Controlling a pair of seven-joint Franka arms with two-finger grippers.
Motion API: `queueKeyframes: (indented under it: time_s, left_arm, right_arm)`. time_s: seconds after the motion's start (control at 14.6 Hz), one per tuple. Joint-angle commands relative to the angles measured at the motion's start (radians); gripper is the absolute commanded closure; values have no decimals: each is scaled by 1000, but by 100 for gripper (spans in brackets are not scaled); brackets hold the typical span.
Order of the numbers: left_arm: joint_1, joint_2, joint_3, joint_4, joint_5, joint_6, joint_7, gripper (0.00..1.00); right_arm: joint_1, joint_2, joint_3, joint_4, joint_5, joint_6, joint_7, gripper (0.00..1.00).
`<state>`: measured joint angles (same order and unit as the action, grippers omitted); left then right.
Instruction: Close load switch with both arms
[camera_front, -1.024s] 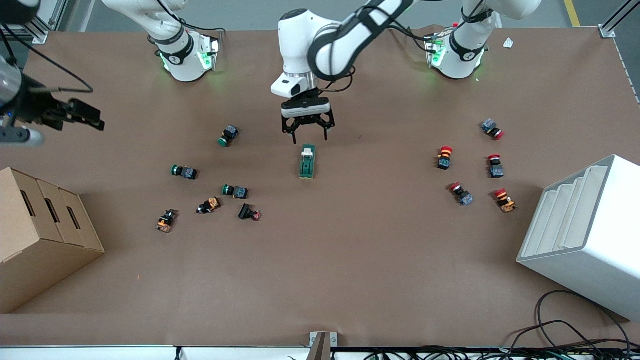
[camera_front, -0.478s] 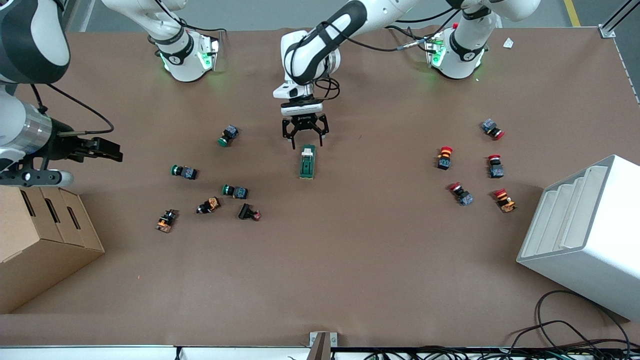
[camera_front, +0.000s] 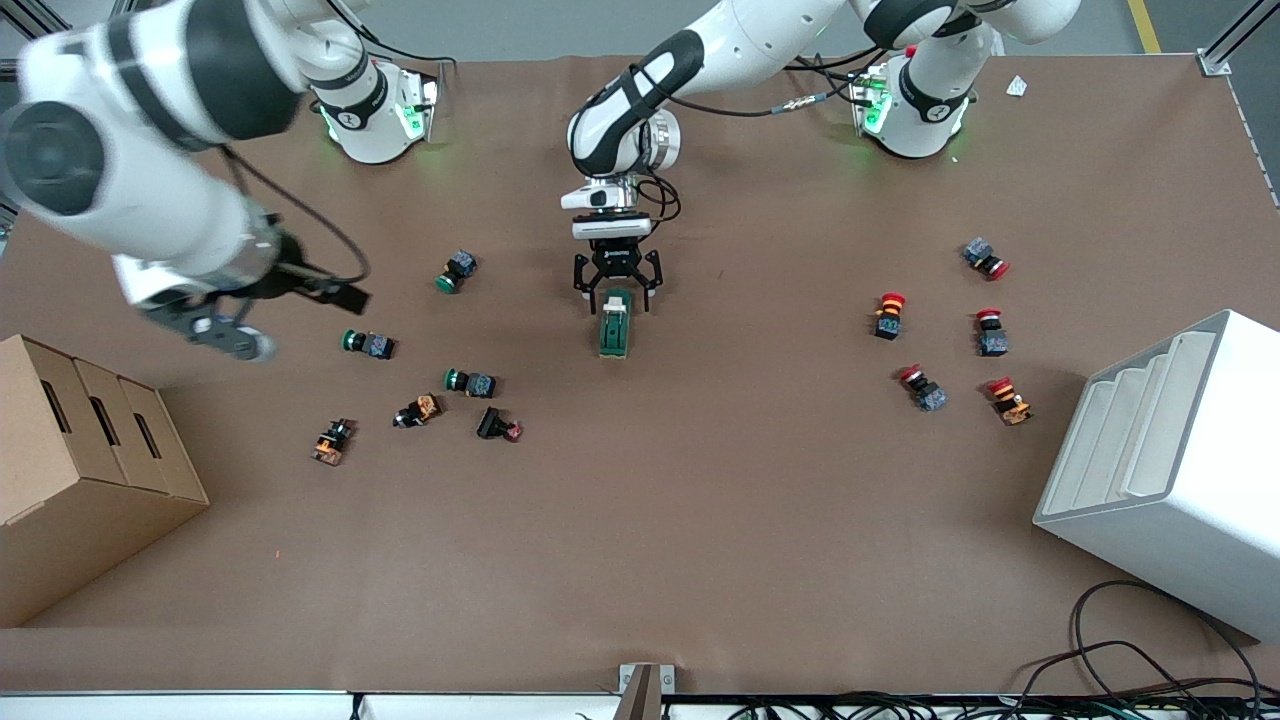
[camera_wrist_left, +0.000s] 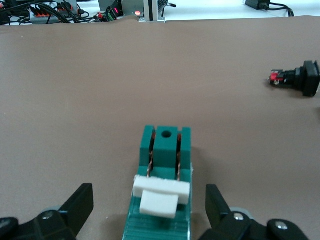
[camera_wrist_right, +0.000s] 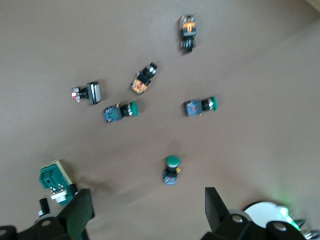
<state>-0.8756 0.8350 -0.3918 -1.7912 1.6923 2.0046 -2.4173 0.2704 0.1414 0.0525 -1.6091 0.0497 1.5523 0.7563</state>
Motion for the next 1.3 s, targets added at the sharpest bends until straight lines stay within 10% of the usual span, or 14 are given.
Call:
queueKeyframes:
  time_s: [0.0, 1.23]
  left_arm:
    - [-31, 25, 10, 18, 32, -39, -9, 1]
    - [-33, 84, 11, 46, 141, -55, -129, 1]
  right_arm:
    - [26, 4, -11, -41, 94, 34, 69, 0]
    - [360, 210, -10, -178, 147, 552, 492, 0]
